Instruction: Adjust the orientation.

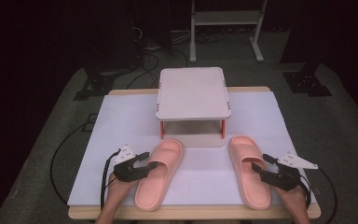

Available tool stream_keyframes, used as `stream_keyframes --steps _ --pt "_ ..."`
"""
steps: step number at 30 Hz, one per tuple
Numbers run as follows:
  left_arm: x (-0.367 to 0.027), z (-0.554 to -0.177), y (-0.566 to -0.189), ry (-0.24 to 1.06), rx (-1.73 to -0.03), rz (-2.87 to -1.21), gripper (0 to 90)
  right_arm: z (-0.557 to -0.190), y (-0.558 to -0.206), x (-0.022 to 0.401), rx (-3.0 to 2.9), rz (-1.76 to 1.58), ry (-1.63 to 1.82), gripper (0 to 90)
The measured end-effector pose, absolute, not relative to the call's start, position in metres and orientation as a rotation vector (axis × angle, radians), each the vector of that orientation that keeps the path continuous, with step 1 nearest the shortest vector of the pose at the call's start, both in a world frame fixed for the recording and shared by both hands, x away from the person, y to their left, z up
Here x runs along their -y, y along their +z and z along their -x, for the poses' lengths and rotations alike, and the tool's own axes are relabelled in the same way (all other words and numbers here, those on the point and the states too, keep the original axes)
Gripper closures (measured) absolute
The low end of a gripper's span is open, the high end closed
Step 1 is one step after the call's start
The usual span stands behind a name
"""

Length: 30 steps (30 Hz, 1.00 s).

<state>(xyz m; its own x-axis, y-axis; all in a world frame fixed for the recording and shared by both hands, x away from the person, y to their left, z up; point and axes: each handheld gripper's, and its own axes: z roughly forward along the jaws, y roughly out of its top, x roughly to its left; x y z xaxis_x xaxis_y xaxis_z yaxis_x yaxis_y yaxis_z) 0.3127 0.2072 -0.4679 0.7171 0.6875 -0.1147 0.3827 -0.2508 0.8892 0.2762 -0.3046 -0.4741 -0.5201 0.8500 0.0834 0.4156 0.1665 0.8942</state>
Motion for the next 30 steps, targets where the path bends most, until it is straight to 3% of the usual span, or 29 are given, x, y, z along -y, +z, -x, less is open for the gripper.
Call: stream_keyframes --steps 30 --pt "-0.1994 -0.3141 -0.4700 0.419 -0.876 -1.880 52.9 -0.2834 -0.4736 0.2981 -1.937 -1.244 1.163 60.6"
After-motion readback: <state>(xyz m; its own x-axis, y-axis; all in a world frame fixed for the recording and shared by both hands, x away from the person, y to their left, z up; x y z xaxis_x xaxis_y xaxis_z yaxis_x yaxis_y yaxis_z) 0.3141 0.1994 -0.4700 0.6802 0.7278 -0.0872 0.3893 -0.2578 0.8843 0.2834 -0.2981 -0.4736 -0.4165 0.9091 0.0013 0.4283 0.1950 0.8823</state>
